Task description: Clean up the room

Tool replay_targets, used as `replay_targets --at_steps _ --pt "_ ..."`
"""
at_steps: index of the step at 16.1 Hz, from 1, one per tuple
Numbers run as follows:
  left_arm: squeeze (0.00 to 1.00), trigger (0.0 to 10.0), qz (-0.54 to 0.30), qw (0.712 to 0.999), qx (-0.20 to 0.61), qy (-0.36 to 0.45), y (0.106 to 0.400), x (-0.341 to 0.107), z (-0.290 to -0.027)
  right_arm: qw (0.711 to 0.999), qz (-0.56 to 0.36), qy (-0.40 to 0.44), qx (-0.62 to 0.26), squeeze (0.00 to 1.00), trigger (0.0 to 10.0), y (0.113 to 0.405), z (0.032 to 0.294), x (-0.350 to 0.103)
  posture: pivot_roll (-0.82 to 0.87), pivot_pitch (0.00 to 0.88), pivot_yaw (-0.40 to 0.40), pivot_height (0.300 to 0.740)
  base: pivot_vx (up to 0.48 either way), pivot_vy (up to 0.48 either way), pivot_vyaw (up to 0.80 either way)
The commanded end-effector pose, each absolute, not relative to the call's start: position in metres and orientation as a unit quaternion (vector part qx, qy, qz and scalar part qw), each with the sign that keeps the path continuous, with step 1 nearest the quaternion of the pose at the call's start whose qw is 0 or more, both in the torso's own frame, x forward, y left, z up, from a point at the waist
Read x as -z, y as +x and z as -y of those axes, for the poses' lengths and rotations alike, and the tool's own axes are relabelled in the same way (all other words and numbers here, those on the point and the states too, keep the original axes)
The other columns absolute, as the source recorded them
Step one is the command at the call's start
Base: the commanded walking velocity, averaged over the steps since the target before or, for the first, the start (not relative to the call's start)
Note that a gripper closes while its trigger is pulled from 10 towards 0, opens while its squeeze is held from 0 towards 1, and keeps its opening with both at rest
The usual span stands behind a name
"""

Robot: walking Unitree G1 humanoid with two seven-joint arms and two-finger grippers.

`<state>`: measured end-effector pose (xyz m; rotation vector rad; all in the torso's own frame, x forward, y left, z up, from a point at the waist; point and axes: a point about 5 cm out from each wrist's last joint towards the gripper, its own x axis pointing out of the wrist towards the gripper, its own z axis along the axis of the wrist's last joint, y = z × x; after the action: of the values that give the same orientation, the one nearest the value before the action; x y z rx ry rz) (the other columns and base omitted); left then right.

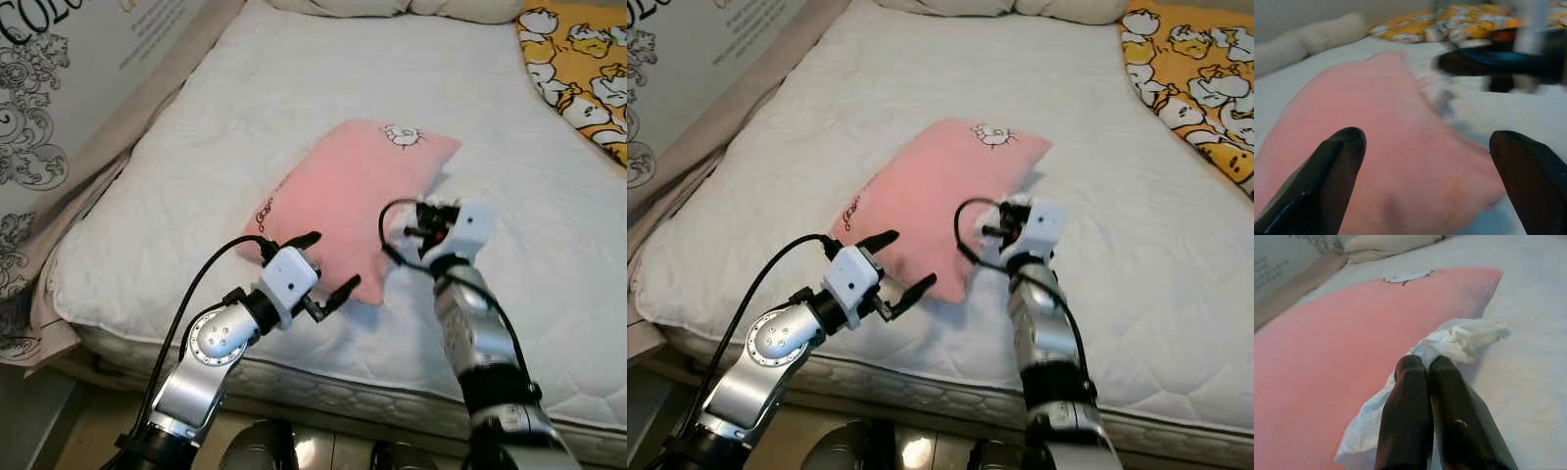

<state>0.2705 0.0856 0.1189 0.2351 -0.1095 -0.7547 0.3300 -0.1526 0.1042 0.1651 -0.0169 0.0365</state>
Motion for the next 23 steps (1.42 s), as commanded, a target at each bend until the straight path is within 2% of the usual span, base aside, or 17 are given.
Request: replay_targets --at_steps 1,2,3,5,7,9,11,13,14,16,23 --pt "0.0 10.0 0.031 0.947 0.313 0.068 0.283 -0.121 -0.094 0.998 0.052 0.029 -0.024 0.0 0.0 0.325 0.149 -0.117 0.04 0.1 0.02 0.74 0.0 0.0 0.0" --pt "0.0 10.0 0.013 0.965 0.259 0.026 0.293 -0.122 -0.099 0.998 0.057 0.007 -0.014 0.0 0.0 0.315 0.149 -0.112 0.04 0.101 0.02 0.74 0.0 0.0 0.0" --pt "0.0 10.0 0.008 0.969 0.248 0.015 0.295 -0.122 -0.1 0.998 0.057 0.001 -0.013 0.0 0.0 0.312 0.149 -0.111 0.04 0.102 0.018 0.74 0.0 0.0 0.0" --pt "0.0 10.0 -0.02 0.98 0.167 -0.108 0.303 -0.122 -0.11 0.994 0.099 -0.04 -0.018 0.0 0.0 0.296 0.146 -0.115 0.03 0.099 0.017 0.74 0.0 0.0 0.0" --pt "0.0 10.0 0.002 0.987 0.132 -0.088 0.303 -0.125 -0.119 0.986 0.144 -0.082 -0.02 0.0 0.0 0.282 0.151 -0.124 0.02 0.092 0.01 0.74 0.0 0.0 0.0" --pt "0.0 10.0 0.06 0.988 0.14 0.003 0.299 -0.139 -0.134 0.985 0.149 -0.088 -0.005 0.0 0.0 0.266 0.162 -0.125 0.01 0.088 0.008 0.74 0.0 0.0 0.0" --pt "0.0 10.0 0.062 0.988 0.14 0.011 0.302 -0.141 -0.141 0.984 0.155 -0.09 -0.014 0.0 0.0 0.263 0.158 -0.127 0.0 0.071 0.011 0.74 0.0 0.0 0.0" --pt "0.0 10.0 0.06 0.987 0.151 0.013 0.305 -0.141 -0.13 0.984 0.152 -0.09 -0.035 0.0 0.0 0.271 0.15 -0.124 0.0 0.052 0.009 0.74 0.0 0.0 0.0" --pt "0.0 10.0 0.051 0.987 0.153 0.024 0.307 -0.138 -0.122 0.99 0.129 -0.06 -0.023 0.0 0.0 0.28 0.151 -0.119 0.0 0.044 0.009 0.74 0.0 0.0 0.0" --pt "0.0 10.0 0.041 0.986 0.16 0.032 0.309 -0.133 -0.114 0.992 0.117 -0.049 -0.013 0.0 0.0 0.286 0.153 -0.118 -0.01 0.035 0.009 0.74 0.0 0.0 0.0" --pt "0.0 10.0 0.049 0.981 0.189 0.015 0.308 -0.133 -0.109 0.995 0.09 -0.042 -0.025 0.0 0.0 0.292 0.152 -0.108 0.0 0.033 0.008 0.74 0.0 0.0 0.0"
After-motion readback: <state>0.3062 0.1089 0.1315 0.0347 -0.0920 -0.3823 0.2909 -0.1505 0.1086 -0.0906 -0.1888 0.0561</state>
